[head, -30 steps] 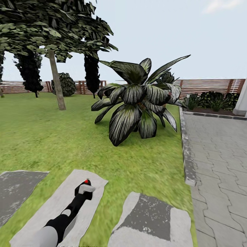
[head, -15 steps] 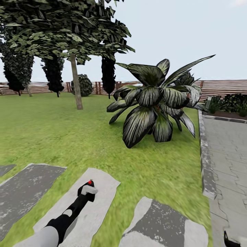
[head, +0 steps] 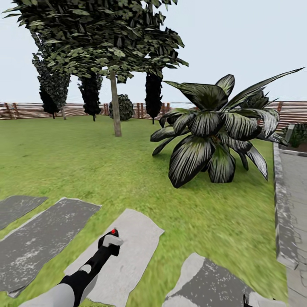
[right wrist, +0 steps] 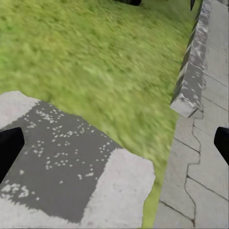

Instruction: In the garden, pick up the pesticide atomizer on the floor and spray pesticide onto both trees until each tree trunk is fully covered.

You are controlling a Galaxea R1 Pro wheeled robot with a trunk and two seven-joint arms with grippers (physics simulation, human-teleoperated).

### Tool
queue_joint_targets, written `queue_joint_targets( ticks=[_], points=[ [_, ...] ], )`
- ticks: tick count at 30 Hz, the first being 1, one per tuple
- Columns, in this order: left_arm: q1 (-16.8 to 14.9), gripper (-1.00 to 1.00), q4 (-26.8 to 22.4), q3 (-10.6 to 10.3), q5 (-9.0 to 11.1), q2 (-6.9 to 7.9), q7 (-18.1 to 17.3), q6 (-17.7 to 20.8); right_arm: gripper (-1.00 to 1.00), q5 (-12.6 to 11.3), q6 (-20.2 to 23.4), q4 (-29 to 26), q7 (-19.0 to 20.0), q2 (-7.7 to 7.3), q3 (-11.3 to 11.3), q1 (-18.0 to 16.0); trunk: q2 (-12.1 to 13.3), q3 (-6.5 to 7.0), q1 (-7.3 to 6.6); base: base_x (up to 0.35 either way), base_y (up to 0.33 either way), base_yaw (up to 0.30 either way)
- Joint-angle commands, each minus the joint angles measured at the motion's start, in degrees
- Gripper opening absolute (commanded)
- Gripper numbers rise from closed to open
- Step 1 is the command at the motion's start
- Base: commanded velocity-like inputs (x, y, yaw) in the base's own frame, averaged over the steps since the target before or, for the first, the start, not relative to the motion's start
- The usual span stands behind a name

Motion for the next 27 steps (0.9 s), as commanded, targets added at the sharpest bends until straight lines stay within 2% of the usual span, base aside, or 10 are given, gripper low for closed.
queue_joint_targets(
  ticks=[1,5,14,18,27],
  points=[
    [-0.05,-1.00,0.07,0.03,-0.07,-0.18,-0.01,-0.17,1.00,-0.61,-0.20,0.30,-0.25,0.41,0.76,-0.11,0.39,0.17,-0.23,0.000,0.000,0.269],
    [-0.05,-1.00,0.11,0.12,-0.08,-0.44,0.03,-0.17,1.00,-0.60,-0.20,1.64,-0.25,1.31,1.26,-0.36,1.99,1.08,-1.11,0.000,0.000,0.267],
    [-0.05,-1.00,0.12,0.14,-0.07,-0.50,0.13,-0.24,1.00,-0.60,-0.17,1.91,-0.25,1.61,1.33,-0.43,5.60,3.16,-3.09,0.000,0.000,0.266],
    [-0.05,-1.00,0.13,0.14,-0.05,-0.50,0.16,-0.25,1.00,-0.60,-0.18,1.97,-0.25,2.37,1.34,-0.43,7.20,4.11,-3.97,0.000,0.000,0.258],
    [-0.05,-1.00,0.18,0.27,0.14,-0.51,0.19,-0.20,1.00,-0.60,-0.19,2.01,-0.25,2.98,1.34,-0.43,10.81,6.33,-5.95,0.000,0.000,0.242]
  ],
)
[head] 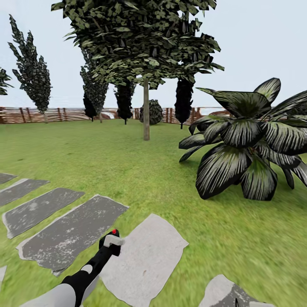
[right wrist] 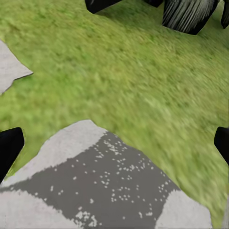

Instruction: In the garden, pick up the pesticide atomizer on the floor and spray pesticide onto both trees until each tree trunk is fully covered.

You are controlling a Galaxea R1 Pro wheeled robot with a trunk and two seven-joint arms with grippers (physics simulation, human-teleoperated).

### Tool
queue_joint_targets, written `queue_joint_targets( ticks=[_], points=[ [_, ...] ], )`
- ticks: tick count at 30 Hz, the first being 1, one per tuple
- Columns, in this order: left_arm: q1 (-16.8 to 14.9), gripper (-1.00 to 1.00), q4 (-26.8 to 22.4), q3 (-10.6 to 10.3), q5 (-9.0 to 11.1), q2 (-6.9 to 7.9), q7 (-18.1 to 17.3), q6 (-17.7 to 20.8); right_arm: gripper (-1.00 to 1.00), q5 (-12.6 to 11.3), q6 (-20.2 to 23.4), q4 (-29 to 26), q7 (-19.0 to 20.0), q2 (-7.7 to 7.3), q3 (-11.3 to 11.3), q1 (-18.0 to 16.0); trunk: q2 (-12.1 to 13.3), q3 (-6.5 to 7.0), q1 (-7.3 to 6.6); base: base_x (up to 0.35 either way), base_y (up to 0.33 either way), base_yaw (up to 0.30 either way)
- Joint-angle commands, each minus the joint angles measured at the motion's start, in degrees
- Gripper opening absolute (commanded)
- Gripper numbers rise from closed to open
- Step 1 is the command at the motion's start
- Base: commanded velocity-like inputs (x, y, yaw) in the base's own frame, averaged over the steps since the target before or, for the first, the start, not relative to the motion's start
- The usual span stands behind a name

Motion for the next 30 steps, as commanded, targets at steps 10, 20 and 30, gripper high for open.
queue_joint_targets(
  ticks=[10,20,30],
  points=[
    [-0.05,-1.00,0.08,0.97,0.09,-0.72,0.27,-0.07,1.00,-0.58,-0.18,0.06,-0.21,1.25,0.55,-0.02,3.99,2.43,-2.21,0.000,0.000,0.234],
    [-0.05,-1.00,5.62,2.57,6.86,-0.87,0.16,-0.42,1.00,-0.58,-0.19,0.62,4.72,2.40,0.52,-0.02,8.00,4.95,-4.41,0.000,0.000,0.224],
    [-0.05,-1.00,6.41,2.62,7.74,-0.88,0.12,-0.61,1.00,-0.65,-0.26,1.03,7.40,2.62,0.49,-0.02,12.02,7.30,-6.60,0.000,0.000,0.161]
  ],
)
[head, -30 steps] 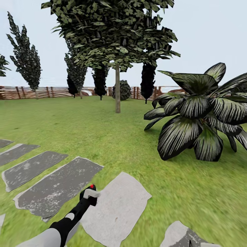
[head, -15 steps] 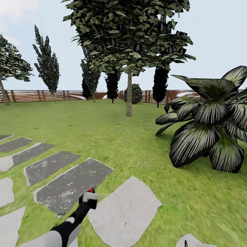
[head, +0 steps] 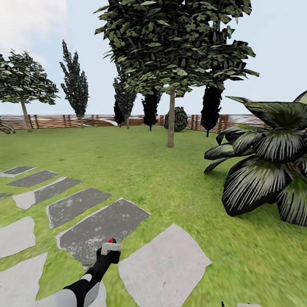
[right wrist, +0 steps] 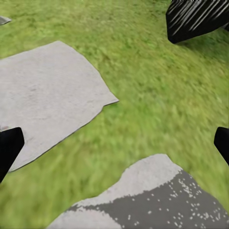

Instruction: In the garden, pick up the pesticide atomizer on the floor and spray pesticide onto both trees until each tree trunk is fully covered.

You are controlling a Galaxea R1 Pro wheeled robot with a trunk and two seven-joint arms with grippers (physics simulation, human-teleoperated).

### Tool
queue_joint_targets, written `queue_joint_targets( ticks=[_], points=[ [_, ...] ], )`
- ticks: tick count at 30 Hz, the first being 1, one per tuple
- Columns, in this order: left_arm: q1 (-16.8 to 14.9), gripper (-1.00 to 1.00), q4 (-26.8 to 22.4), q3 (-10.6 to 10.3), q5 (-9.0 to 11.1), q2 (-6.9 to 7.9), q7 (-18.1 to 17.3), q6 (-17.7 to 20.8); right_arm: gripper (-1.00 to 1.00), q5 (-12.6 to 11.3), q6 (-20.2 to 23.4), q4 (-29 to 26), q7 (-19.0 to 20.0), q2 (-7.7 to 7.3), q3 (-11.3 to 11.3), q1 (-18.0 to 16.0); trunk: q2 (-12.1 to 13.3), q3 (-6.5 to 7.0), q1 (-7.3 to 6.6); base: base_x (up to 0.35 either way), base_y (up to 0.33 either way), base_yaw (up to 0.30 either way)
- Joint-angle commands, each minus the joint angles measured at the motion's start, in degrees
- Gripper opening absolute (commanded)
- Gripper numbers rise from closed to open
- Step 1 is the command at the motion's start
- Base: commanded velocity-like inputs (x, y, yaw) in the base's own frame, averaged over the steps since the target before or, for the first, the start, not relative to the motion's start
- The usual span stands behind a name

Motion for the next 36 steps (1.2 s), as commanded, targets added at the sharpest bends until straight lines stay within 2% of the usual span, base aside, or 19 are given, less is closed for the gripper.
queue_joint_targets(
  ticks=[1,17,23,36],
  points=[
    [-0.05,-1.00,0.07,0.20,-0.10,0.00,-0.17,-0.15,1.00,-0.56,-0.18,0.01,-0.21,-0.05,0.50,-0.04,0.38,0.13,-0.23,0.000,0.000,0.044],
    [-0.05,-1.00,0.07,0.17,-0.07,0.00,-0.17,-0.13,1.00,-0.57,-0.16,-0.05,-0.10,0.48,0.50,-0.04,6.80,3.03,-3.74,0.000,0.000,0.004],
    [-0.05,-1.00,0.06,0.20,-0.07,0.00,-0.17,-0.13,1.00,-0.57,-0.18,0.02,-0.02,1.42,0.47,-0.04,9.20,4.11,-5.06,0.000,0.000,0.000],
    [-0.05,-1.00,0.09,0.20,-0.07,0.00,-0.17,-0.13,1.00,-0.57,-0.18,0.03,-0.04,1.54,0.49,-0.04,14.42,6.44,-7.92,0.000,0.000,0.000]
  ],
)
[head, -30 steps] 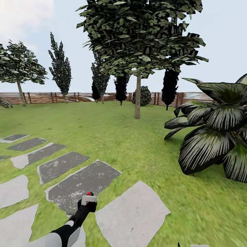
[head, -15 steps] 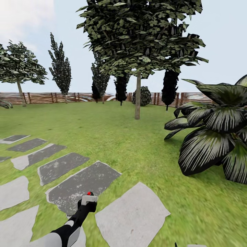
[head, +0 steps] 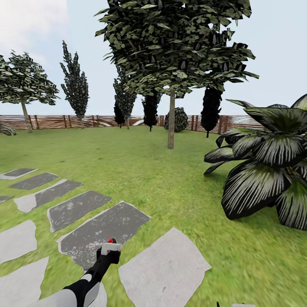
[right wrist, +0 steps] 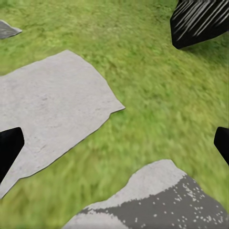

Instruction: In the garden, pick up the pesticide atomizer on the floor and spray pesticide onto both trees until each tree trunk is fully covered.

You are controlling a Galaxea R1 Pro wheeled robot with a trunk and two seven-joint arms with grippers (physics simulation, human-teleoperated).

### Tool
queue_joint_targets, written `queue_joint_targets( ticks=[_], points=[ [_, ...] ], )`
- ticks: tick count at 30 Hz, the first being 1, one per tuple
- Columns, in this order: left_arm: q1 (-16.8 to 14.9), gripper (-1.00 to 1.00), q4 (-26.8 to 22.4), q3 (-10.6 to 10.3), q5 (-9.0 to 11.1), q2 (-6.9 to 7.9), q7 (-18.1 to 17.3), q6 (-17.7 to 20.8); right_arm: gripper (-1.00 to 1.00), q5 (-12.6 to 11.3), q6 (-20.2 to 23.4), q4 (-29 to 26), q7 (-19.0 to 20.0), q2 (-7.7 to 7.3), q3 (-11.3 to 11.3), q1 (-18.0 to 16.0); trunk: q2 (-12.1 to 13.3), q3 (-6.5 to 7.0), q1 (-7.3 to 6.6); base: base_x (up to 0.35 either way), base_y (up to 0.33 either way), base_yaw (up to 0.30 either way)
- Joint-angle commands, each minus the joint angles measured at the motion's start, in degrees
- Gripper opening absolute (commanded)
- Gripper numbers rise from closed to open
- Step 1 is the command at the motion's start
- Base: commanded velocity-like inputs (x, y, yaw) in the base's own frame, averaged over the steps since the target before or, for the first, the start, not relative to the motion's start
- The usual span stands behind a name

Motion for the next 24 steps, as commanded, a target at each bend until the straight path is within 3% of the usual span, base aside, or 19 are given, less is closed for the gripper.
queue_joint_targets(
  ticks=[1,24],
  points=[
    [-0.05,-1.00,0.05,0.19,-0.11,0.00,-0.18,-0.16,1.00,-0.56,-0.18,0.01,-0.23,-0.05,0.49,-0.04,0.37,0.11,-0.23,0.000,0.000,0.000],
    [-0.05,-1.00,0.09,0.19,-0.11,0.00,-0.18,-0.16,1.00,-0.56,-0.18,0.01,-0.20,-0.04,0.47,-0.04,9.20,4.06,-5.06,0.000,0.000,0.000]
  ],
)
